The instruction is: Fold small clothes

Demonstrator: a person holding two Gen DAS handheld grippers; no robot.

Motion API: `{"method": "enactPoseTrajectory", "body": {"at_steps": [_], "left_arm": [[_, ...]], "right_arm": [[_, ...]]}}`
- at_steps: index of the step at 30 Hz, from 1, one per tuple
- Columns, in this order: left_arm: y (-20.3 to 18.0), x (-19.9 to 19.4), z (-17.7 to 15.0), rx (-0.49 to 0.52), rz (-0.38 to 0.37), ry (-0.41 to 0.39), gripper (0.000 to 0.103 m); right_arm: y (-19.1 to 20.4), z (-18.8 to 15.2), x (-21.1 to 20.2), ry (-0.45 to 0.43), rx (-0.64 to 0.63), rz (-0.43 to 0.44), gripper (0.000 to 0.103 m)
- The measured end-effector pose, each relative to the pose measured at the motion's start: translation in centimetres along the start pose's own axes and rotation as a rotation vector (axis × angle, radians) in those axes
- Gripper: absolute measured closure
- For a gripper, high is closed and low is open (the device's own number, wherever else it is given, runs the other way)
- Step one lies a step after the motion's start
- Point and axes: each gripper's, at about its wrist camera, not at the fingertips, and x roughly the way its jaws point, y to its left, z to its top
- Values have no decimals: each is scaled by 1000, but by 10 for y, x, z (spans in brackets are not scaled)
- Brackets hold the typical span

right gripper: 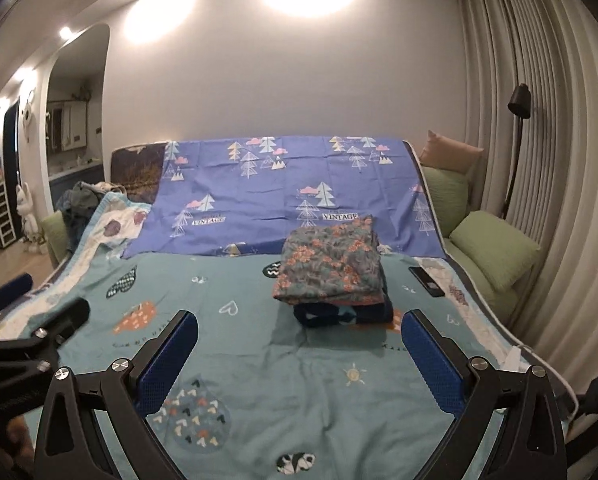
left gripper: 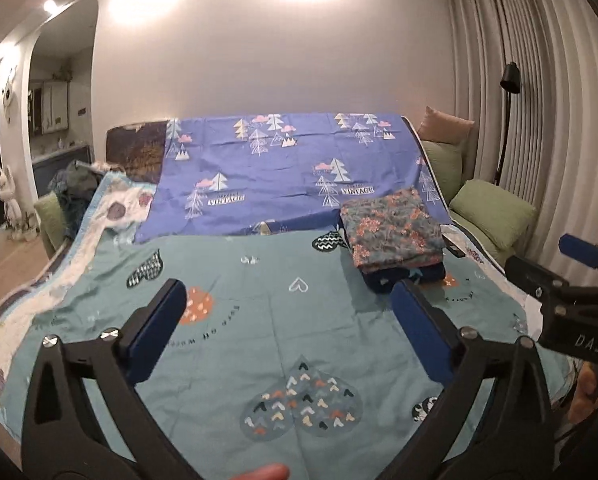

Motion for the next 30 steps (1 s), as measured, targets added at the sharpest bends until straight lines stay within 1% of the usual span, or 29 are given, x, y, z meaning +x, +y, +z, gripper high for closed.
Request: {"method": "enactPoseTrajectory", "body": {"at_steps": [3, 6, 9, 13, 17, 20, 23, 25, 27, 30], "left_arm": [[4, 3, -8, -41, -31, 42, 1], [4, 3, -16, -44, -21, 50, 1], [2, 4, -20, -31, -3, 55, 1], [2, 5, -20, -42, -29, 71, 1], [2, 6, -20, -44, -30, 74, 1], [3, 6, -19, -54, -39, 74, 1], [3, 5, -19, -41, -29, 66, 1], [3, 4, -19, -30, -15, 59, 1], [4, 2, -19, -31, -24, 57, 1], [3, 1, -18, -26, -17, 48, 1]], "right_arm": [[2, -6, -4, 2, -5, -6, 0], [6, -11, -7, -8, -25, -46, 0], [6, -15, -6, 1, -23, -36, 0], [5, -17, -1, 18, -19, -31, 0], [6, -16, 2, 23, -26, -29, 0], [10, -15, 4, 15, -45, -46, 0], [11, -15, 6, 18, -44, -39, 0], [11, -15, 6, 15, -50, -49, 0], [12, -16, 7, 9, -62, -69, 0], [10, -15, 8, 12, -49, -58, 0]]}}
